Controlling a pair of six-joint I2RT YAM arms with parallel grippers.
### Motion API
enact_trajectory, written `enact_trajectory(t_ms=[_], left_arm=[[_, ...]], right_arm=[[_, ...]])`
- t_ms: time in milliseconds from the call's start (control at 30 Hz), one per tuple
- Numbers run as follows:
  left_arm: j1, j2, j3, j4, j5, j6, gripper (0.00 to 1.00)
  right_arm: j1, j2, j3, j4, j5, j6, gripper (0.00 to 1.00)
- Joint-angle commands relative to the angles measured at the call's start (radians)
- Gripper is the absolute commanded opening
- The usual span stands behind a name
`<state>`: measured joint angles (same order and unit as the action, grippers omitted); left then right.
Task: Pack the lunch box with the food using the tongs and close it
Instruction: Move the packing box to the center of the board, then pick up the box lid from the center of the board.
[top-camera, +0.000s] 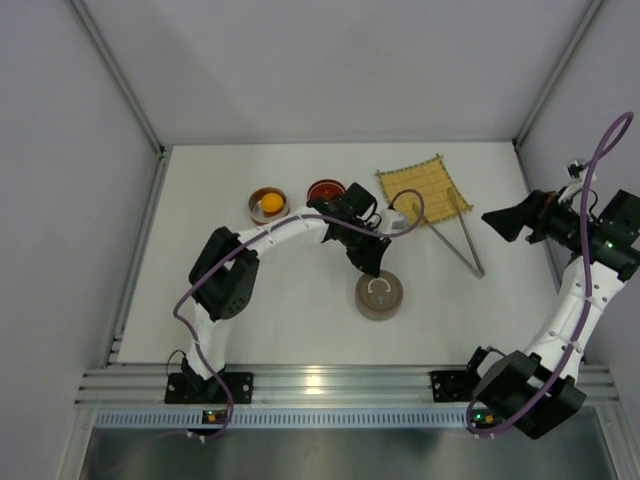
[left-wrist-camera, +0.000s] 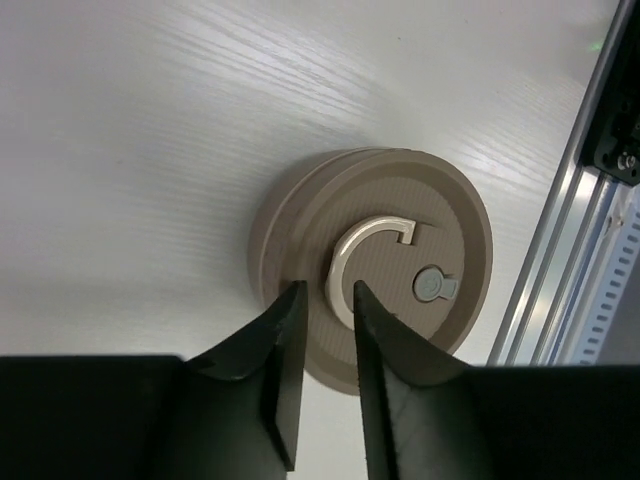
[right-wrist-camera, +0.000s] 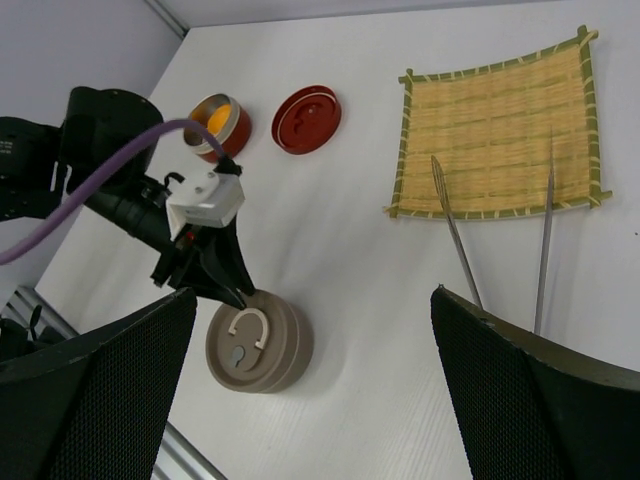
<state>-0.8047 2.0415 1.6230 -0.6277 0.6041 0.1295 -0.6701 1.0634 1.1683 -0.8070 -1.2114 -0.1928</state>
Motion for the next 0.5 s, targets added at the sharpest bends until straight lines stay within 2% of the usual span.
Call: enact_trajectory(t_ms=[0, 67, 133, 233, 267, 333, 467], left_arm=[[0.044, -0.139, 0.061, 0.042, -0.102, 0.07, 0.34], [0.065, -0.149, 0.115, -0.009, -0.226, 0.143, 0.58], [0.128, -0.097, 0.229, -0.105, -0.254, 0.195, 0.64], [0.196, -0.005, 0.354, -0.222, -0.294, 0.339, 0.68], [0.202, 0.006, 0.354, -0.236, -0.328, 0.41, 0.68], [0.223, 0.04, 0.344, -0.222, -0.397, 0.468, 0.68], [0.266, 0.1, 0.345, -0.176, -0.38, 0.57, 0.64]], right_arm=[[-0.009, -0.019, 0.03, -0.021, -0.024, -0.059, 0.99], [-0.009, -0.022, 0.015, -0.002, -0.016, -0.051, 0.99], [-0.011, -0.022, 0.005, 0.009, -0.016, -0.043, 0.99], [-0.009, -0.019, 0.002, 0.012, -0.016, -0.045, 0.99], [-0.009, -0.019, 0.002, 0.012, -0.014, -0.043, 0.99], [-0.008, -0.019, 0.004, 0.014, -0.013, -0.043, 0.99], [-0.005, -0.02, -0.001, 0.015, -0.008, -0.043, 0.99]])
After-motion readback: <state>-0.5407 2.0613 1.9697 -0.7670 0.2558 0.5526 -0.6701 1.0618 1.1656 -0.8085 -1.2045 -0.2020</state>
